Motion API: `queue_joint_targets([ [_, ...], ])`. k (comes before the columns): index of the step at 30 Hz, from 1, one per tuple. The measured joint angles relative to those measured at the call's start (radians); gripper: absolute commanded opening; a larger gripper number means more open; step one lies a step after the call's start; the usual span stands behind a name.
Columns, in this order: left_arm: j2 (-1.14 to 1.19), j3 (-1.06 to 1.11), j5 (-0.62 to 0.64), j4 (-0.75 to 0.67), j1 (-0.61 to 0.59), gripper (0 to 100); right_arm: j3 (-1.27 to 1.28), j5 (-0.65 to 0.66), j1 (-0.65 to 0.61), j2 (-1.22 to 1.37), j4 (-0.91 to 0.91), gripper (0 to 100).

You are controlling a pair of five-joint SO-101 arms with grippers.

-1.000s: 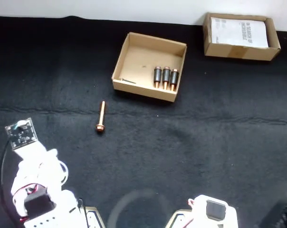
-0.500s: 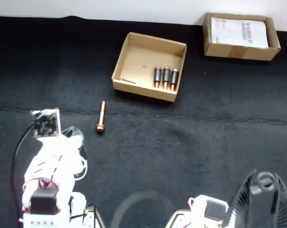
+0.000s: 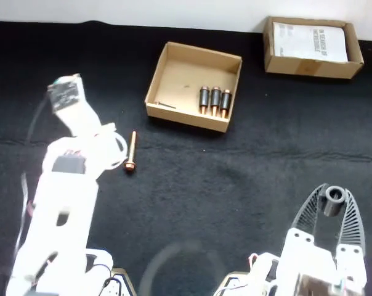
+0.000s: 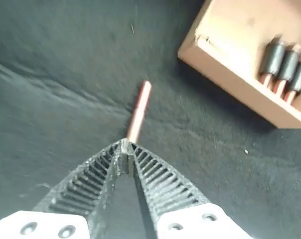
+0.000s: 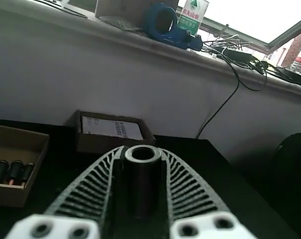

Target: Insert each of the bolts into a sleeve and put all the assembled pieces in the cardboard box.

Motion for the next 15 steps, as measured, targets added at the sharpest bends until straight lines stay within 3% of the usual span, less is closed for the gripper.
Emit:
queue_joint_targets([
  [5,0.210,-0.034,0.112,-0.012,0.140,2,0.035,0.002,0.049,-0.003,-0.002,0.7],
  [9,0.339,-0.041,0.198,-0.101,0.258,2,0.035,0.002,0.054,-0.003,-0.003,0.7],
  [15,0.589,-0.166,0.290,-0.195,0.273,1,0.035,0.008,0.054,-0.003,-0.005,0.7],
])
